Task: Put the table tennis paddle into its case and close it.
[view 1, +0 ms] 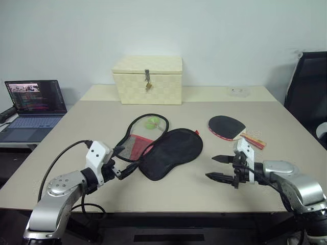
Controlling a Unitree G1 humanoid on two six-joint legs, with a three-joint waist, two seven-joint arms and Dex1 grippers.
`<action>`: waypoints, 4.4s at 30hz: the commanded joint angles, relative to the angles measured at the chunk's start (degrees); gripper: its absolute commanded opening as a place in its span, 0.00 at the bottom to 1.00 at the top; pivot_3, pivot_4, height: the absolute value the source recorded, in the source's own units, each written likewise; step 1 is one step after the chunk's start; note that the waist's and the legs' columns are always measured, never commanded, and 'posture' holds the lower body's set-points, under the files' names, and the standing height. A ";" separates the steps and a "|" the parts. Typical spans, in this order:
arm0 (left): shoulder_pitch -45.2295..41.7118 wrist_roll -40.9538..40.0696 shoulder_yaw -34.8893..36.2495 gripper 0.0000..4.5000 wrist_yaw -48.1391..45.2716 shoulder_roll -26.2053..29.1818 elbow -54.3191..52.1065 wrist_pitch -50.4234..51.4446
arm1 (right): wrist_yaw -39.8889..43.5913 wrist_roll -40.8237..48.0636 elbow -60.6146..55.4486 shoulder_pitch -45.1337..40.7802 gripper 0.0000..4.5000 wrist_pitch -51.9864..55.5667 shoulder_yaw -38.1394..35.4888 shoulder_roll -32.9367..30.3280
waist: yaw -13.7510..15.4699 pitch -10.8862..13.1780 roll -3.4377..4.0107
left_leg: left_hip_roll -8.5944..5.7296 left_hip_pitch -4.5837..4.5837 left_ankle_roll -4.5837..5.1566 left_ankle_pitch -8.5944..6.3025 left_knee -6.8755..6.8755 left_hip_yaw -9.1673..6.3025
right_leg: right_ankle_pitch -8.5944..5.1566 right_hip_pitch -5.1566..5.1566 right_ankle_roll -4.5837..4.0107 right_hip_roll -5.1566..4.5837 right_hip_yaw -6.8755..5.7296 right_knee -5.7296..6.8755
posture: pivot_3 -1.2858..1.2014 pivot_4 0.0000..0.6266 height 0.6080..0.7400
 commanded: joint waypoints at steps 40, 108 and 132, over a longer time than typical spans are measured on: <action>-0.15 -6.50 6.32 1.00 -14.19 11.73 2.49 1.37 | -36.13 -0.86 14.67 -18.17 1.00 21.93 4.86 37.61 | -1.07 -0.01 0.00 | 0.11 0.09 -0.01 0.00 -0.09 0.04 | 0.00 -0.05 -0.10 0.18 0.03 0.03 | 0.52 0.24 1.00; -4.96 -4.08 -1.01 1.00 -11.10 6.40 1.78 -0.42 | 4.94 -22.74 56.79 -43.49 0.99 -6.29 11.74 2.71 | -0.99 0.07 0.09 | 0.05 0.02 0.01 -0.01 -0.15 0.09 | 0.01 -0.08 -0.13 0.12 -0.01 -0.02 | 0.52 0.24 1.00; -16.07 -7.39 -5.34 1.00 -15.09 5.70 2.86 4.26 | -26.28 -28.72 88.92 -48.29 0.99 -26.56 -1.21 7.22 | -1.45 0.09 0.09 | 0.02 0.03 -0.01 0.01 -0.11 0.16 | 0.01 -0.06 -0.13 0.26 0.07 0.01 | 0.52 0.24 1.00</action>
